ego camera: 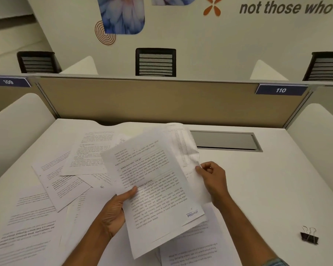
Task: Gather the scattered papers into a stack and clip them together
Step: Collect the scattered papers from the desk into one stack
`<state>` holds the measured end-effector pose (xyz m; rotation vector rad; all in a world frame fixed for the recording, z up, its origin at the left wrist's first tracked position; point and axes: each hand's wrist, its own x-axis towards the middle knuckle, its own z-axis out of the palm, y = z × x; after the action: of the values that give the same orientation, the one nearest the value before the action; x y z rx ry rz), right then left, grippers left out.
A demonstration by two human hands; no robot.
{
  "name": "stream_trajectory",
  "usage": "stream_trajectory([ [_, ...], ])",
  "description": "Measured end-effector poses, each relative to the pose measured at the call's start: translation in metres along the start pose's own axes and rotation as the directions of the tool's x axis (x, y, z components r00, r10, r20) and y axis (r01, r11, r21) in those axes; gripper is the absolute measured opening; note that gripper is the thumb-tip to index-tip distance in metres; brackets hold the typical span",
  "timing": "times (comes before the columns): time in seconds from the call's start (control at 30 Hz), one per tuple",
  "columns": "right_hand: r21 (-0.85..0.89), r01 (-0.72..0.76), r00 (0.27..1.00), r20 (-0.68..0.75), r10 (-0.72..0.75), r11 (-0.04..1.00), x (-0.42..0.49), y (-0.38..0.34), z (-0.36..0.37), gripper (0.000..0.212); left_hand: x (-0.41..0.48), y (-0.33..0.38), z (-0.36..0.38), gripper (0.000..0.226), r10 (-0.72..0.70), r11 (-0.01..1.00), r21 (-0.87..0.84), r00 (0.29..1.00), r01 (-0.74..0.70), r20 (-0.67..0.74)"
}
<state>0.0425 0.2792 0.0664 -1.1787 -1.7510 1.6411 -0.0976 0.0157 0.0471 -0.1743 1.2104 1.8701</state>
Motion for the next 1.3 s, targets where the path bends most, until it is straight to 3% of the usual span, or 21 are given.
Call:
stream_trajectory([
  [0.17,0.066,-0.060,0.980,0.195,0.046,0.996,-0.020,-0.008,-0.010,0.012,0.002,-0.006,0.012,0.045,0.039,0.997,0.059,0.998,-0.043,0.057],
  [0.4,0.143,-0.260,0.928,0.309,0.206,0.955,-0.036,0.007,-0.023,0.016,-0.003,-0.019,0.028,0.047,-0.006,0.993,0.118,0.996,-0.005,0.092],
  [0.53,0.188,-0.355,0.913,0.277,0.298,0.916,-0.050,0.018,-0.030,0.029,-0.008,-0.029,0.037,0.042,-0.077,0.997,0.000,0.994,0.077,0.074],
  [0.6,0.212,-0.387,0.909,0.251,0.332,0.898,-0.056,0.023,-0.037,0.025,-0.011,-0.036,0.038,0.042,-0.088,0.995,-0.035,0.995,0.090,0.055],
  [0.73,0.235,-0.418,0.899,0.243,0.363,0.878,-0.066,0.024,-0.056,0.035,-0.023,-0.048,0.040,0.043,-0.119,0.992,-0.028,0.991,0.121,0.063],
  [0.87,0.197,-0.406,0.892,0.299,0.339,0.892,-0.072,0.028,-0.067,0.030,-0.037,-0.060,0.046,0.043,-0.126,0.991,0.054,0.991,0.124,0.051],
  [1.0,0.103,-0.369,0.885,0.342,0.315,0.924,-0.080,0.030,-0.078,0.022,-0.045,-0.065,0.046,0.043,-0.070,0.994,0.078,0.998,0.070,-0.003],
  [1.07,0.044,-0.323,0.910,0.290,0.297,0.945,-0.084,0.035,-0.087,0.015,-0.047,-0.067,0.040,0.042,-0.036,0.989,0.140,0.997,0.045,-0.062],
  [1.13,-0.239,-0.203,0.956,0.159,0.245,0.949,-0.087,0.050,-0.099,0.022,-0.049,-0.070,0.029,0.043,-0.010,0.971,0.234,0.991,0.042,-0.137],
  [1.2,-0.608,-0.093,0.968,0.131,0.215,0.788,-0.097,0.071,-0.109,0.049,-0.052,-0.076,0.015,0.043,0.009,0.955,0.291,0.977,0.054,-0.213],
  [1.3,-0.834,-0.028,0.920,0.194,0.340,0.551,-0.127,0.101,-0.108,0.093,-0.058,-0.089,-0.007,0.040,0.050,0.931,0.360,0.962,0.053,-0.270],
])
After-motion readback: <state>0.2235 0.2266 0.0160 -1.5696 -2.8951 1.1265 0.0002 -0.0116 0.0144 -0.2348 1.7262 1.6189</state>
